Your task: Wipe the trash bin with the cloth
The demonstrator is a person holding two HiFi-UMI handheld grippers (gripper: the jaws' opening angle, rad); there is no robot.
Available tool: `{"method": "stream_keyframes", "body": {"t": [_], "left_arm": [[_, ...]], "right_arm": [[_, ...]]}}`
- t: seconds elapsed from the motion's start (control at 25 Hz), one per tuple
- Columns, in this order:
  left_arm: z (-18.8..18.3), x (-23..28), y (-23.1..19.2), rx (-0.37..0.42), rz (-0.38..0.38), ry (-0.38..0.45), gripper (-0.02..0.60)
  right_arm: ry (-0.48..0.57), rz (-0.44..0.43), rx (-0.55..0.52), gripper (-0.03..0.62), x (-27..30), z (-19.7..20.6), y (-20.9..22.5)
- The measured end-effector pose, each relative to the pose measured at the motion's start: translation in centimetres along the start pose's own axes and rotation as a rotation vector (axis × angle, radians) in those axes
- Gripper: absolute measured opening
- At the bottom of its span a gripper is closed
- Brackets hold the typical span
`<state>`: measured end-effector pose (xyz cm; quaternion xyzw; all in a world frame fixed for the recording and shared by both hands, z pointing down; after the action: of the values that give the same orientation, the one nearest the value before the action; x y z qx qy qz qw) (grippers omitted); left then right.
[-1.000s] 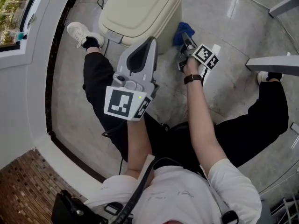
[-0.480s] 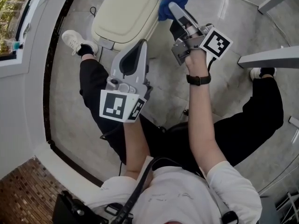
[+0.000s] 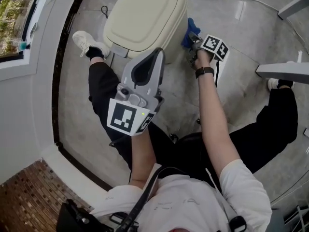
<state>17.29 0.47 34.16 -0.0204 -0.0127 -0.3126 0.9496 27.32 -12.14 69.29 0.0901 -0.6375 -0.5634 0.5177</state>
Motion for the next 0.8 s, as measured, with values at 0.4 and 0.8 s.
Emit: {"method": "stream_keyframes", "body": {"t": [0.4,0.8], "left_arm": [[-5.2,-0.2,-5.4,0.007,0.047,0.047,0.000],[-7.8,2.2,-11.1,0.060,0.228,0.027,0.000]], "right_arm": [[-0.034,0.147,-0.020,0.035,2.3,2.3,5.6],[0.596,-0.151,-0.336,0.034,-18.4,-8.8,-15.6]]}}
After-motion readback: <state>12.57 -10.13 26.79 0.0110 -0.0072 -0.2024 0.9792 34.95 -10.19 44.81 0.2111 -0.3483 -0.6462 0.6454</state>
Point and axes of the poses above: the fingertips, and each gripper's own axes: x forward along the fingers, y to its right, z out of its underside, the point moved 2 cm from there along -x, backward along the fingers, and after that the axes turned 12 degrees about z, right-handed, at the moved point
